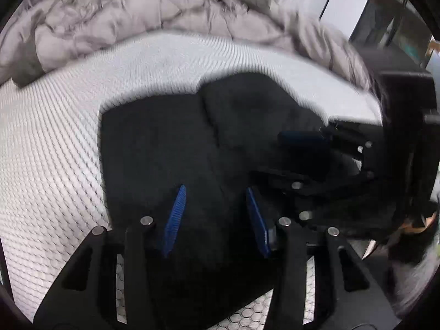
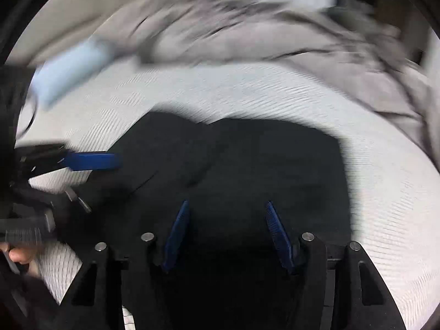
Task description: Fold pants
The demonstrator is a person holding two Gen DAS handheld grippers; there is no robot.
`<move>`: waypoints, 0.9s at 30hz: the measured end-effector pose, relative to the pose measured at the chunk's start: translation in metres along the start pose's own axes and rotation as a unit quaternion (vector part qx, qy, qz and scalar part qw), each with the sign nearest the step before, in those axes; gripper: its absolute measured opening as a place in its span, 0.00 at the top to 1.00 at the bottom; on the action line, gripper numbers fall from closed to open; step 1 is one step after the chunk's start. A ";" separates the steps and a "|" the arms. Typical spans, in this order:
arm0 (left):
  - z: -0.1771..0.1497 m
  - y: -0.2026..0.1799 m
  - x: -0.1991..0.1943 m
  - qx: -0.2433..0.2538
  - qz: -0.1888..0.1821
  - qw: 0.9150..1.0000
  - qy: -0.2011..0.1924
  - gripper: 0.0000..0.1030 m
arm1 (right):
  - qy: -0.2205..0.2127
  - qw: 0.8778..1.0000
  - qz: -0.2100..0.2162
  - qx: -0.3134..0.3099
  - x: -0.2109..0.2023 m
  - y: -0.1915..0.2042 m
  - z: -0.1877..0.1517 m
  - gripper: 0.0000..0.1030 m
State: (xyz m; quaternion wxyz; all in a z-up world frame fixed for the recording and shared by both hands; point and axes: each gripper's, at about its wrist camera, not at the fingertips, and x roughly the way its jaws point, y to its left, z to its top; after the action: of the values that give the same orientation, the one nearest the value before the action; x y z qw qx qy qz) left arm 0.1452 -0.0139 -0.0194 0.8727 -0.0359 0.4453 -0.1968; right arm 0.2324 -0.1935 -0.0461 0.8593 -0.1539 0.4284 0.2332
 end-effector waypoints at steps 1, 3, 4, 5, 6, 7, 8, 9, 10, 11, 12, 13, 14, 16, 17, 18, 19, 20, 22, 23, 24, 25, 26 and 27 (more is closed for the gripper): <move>-0.007 0.004 0.000 0.006 -0.002 1.000 -0.008 0.66 | 0.018 0.999 -0.025 -0.023 0.013 0.008 -0.004 0.42; -0.011 0.006 -0.012 0.012 0.000 1.000 -0.012 0.66 | 0.016 0.999 -0.036 -0.022 0.015 0.003 -0.012 0.41; -0.014 0.010 -0.020 0.009 0.015 1.000 -0.016 0.66 | 0.016 0.999 -0.050 -0.010 0.009 -0.008 -0.017 0.41; -0.018 0.014 -0.027 -0.002 0.037 0.999 -0.017 0.66 | 0.013 0.998 -0.067 -0.005 0.002 -0.019 -0.022 0.41; -0.022 0.016 -0.032 -0.014 0.048 0.999 -0.016 0.66 | 0.004 0.998 -0.058 0.000 -0.005 -0.029 -0.030 0.42; -0.025 0.019 -0.040 -0.027 0.051 0.998 -0.020 0.66 | -0.004 0.999 -0.048 0.005 -0.011 -0.033 -0.035 0.42; -0.027 0.015 -0.050 -0.033 0.043 0.998 -0.034 0.66 | -0.016 0.999 -0.044 0.009 -0.018 -0.033 -0.038 0.42; -0.027 0.014 -0.055 -0.031 0.036 0.998 -0.043 0.65 | -0.026 0.999 -0.042 0.009 -0.028 -0.029 -0.040 0.42; -0.027 0.007 -0.058 -0.022 0.026 0.998 -0.054 0.62 | -0.037 0.999 -0.028 0.006 -0.035 -0.019 -0.040 0.42; -0.029 -0.004 -0.055 -0.006 0.018 0.999 -0.051 0.60 | -0.046 0.999 -0.012 0.001 -0.040 -0.010 -0.040 0.42; -0.031 -0.011 -0.050 0.005 0.014 0.999 -0.041 0.57 | -0.049 0.999 0.002 -0.006 -0.041 0.001 -0.039 0.42; -0.034 -0.019 -0.036 0.024 0.015 0.999 -0.021 0.57 | -0.044 0.999 0.011 -0.014 -0.037 0.014 -0.038 0.41; -0.037 -0.023 -0.030 0.035 0.025 0.999 -0.013 0.57 | -0.030 0.999 0.013 -0.026 -0.029 0.026 -0.040 0.41; -0.045 -0.025 -0.024 0.062 0.032 0.997 -0.016 0.57 | -0.010 0.999 -0.004 -0.048 -0.014 0.033 -0.046 0.40; -0.047 -0.024 -0.026 0.064 0.029 0.997 -0.019 0.57 | -0.007 0.999 -0.001 -0.041 -0.013 0.024 -0.051 0.40; -0.048 -0.023 -0.028 0.060 0.024 0.998 -0.020 0.57 | -0.007 1.000 -0.003 -0.030 -0.017 0.014 -0.054 0.40; -0.050 -0.020 -0.032 0.054 0.018 0.998 -0.022 0.57 | -0.010 1.000 -0.007 -0.022 -0.022 0.004 -0.059 0.40; -0.053 -0.018 -0.035 0.052 0.017 0.998 -0.023 0.57 | -0.015 1.000 -0.007 -0.018 -0.027 -0.007 -0.063 0.41; -0.054 -0.015 -0.037 0.053 0.018 0.998 -0.024 0.57 | -0.026 1.000 -0.002 -0.015 -0.034 -0.019 -0.073 0.41; -0.054 -0.015 -0.036 0.052 0.017 0.998 -0.023 0.57 | -0.029 0.999 -0.005 -0.019 -0.036 -0.020 -0.078 0.41; -0.053 -0.015 -0.035 0.052 0.019 0.998 -0.023 0.57 | -0.032 0.999 -0.012 -0.028 -0.037 -0.017 -0.080 0.41; -0.054 -0.015 -0.035 0.053 0.021 0.998 -0.022 0.57 | -0.032 0.999 -0.020 -0.034 -0.035 -0.014 -0.079 0.41; -0.055 -0.015 -0.035 0.054 0.024 0.998 -0.022 0.57 | -0.033 0.998 -0.025 -0.039 -0.035 -0.012 -0.079 0.41; -0.051 -0.012 -0.029 0.054 0.025 0.998 -0.022 0.57 | -0.033 0.998 -0.026 -0.039 -0.036 -0.012 -0.079 0.41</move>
State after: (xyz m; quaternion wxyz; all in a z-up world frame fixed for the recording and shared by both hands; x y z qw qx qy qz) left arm 0.0855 -0.0086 -0.0249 0.8874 0.0185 0.4158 -0.1981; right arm 0.1673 -0.2504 -0.0628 0.8722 -0.1905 0.3859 0.2325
